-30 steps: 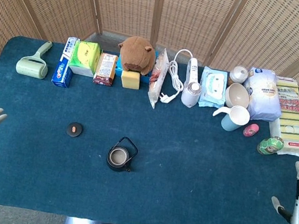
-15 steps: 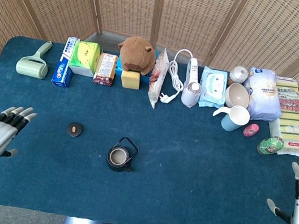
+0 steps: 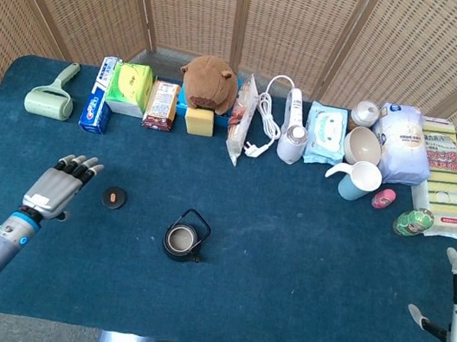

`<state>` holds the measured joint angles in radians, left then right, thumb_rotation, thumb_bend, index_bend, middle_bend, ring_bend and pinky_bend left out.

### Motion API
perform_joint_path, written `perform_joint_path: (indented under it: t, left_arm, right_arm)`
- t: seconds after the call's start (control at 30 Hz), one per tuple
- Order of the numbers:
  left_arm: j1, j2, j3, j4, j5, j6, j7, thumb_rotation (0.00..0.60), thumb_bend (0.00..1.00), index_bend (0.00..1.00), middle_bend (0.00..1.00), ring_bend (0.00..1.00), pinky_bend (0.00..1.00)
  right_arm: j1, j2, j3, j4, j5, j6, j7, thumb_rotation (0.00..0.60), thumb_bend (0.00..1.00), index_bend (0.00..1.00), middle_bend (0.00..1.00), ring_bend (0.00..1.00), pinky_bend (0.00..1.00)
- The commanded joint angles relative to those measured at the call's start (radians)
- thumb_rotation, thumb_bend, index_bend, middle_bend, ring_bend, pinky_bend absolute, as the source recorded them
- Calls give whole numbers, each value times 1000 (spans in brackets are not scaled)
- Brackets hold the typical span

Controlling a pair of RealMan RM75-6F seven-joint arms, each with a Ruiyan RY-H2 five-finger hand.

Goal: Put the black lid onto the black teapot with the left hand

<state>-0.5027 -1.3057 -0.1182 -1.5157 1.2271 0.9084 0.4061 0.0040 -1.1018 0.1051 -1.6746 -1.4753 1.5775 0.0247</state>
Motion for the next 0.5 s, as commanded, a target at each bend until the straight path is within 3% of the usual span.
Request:
perform_joint_path:
  t: [0.03,0.33,0.5]
  left_arm:
    - [-18,-28,-7,20,5,4,2,600,128,0,132,0,68]
    - [-51,-84,-9,40,-15,6,46,600,138,85,173,0,68]
    - [-70,-103,-4,38,-99,3,154,600,138,153,163,0,68]
  right_arm:
    - [0,3,1,-1,1,-1,5,600,131,0,0,0,0]
    - [0,11,2,-3,4,-7,26,600,132,0,0,0,0]
    - [1,15,0,-5,3,-10,33,600,132,0,0,0,0]
